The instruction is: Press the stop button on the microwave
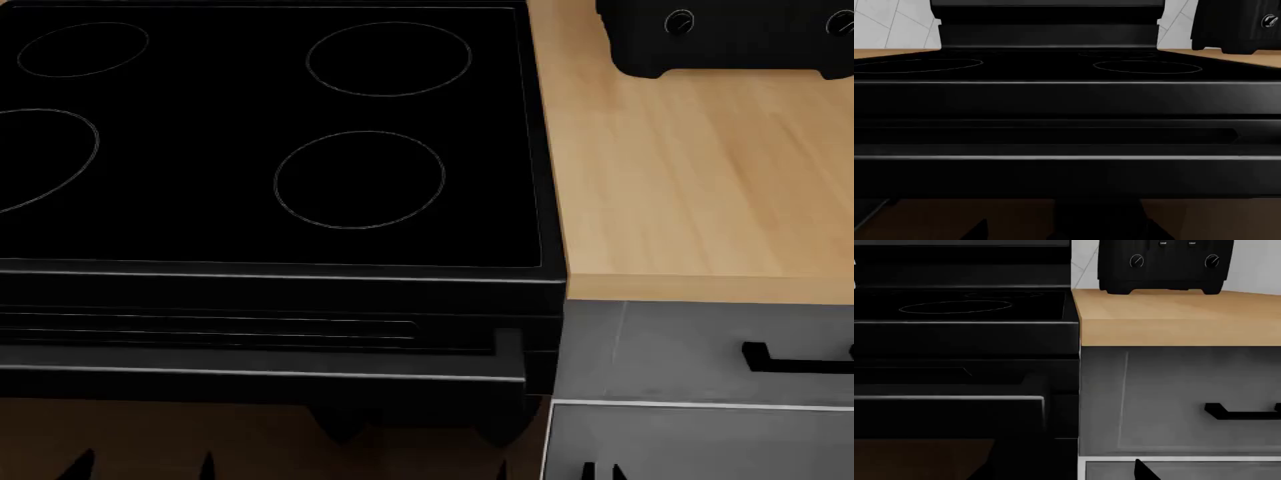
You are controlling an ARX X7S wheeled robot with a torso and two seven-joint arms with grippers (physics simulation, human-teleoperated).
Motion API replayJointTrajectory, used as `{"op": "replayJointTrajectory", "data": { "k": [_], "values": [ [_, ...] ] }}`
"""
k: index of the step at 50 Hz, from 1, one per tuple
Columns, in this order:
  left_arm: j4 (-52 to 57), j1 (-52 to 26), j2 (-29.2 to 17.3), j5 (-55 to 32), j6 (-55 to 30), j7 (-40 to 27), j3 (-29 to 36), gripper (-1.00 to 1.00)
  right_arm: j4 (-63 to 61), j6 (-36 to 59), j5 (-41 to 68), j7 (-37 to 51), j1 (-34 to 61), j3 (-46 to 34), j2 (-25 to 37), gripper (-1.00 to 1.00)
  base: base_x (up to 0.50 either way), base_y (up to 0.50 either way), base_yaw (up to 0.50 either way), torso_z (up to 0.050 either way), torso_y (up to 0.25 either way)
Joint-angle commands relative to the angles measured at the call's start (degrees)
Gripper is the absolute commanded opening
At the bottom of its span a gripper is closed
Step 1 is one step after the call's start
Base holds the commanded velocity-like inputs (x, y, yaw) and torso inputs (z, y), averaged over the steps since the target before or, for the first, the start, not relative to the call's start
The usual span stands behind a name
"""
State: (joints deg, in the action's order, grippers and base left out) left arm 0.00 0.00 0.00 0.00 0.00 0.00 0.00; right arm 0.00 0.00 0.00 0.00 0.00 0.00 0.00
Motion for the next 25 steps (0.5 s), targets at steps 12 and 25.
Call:
{"op": "replayJointTrajectory", "data": {
  "k": [12,25],
  "values": [
    [0.13,0.42,-2.97,-1.92,0.04,-3.85,3.1,1.0,-0.39,0.2,2.17,3.86,0.06,-3.1,2.47,1.0,0.0,0.0,0.0,0.0,0.0],
    [-19.69,3.86,-8.13,-2.29,8.71,-10.3,-4.47,1.0,-16.36,7.21,2.51,6.07,-0.72,-4.71,4.4,1.0,0.0,0.0,0.0,0.0,0.0]
  ]
}}
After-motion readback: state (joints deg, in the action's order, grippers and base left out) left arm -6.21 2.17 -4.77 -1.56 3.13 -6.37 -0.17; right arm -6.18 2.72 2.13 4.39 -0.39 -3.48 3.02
